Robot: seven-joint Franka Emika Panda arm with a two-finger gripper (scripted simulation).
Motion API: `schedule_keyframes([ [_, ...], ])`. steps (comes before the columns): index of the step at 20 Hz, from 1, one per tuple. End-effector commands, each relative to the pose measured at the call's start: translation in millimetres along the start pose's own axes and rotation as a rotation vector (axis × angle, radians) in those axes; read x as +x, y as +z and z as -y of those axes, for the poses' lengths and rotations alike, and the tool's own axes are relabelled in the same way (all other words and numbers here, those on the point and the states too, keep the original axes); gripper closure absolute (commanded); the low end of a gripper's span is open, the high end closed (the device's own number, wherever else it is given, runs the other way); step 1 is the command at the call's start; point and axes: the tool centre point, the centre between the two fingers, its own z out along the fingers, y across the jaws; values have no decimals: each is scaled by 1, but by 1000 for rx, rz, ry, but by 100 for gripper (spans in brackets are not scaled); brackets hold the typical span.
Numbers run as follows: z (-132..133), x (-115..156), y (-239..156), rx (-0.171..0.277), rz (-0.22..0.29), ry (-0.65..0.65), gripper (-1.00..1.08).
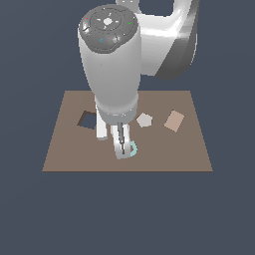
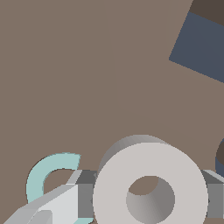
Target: Insert a designated object into the corresponding slot on a board.
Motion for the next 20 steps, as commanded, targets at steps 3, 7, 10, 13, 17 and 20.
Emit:
schedule_keyframes([
  [3, -30, 10, -1, 1, 0, 201, 108],
  [7, -51, 12, -2, 0, 0, 338, 108],
  [10, -64, 12, -3, 0, 0, 419, 108],
  [13, -74, 11, -3, 0, 0, 482, 108],
  [17, -83, 10, -3, 0, 0, 541, 108],
  [20, -86, 9, -3, 0, 0, 567, 108],
])
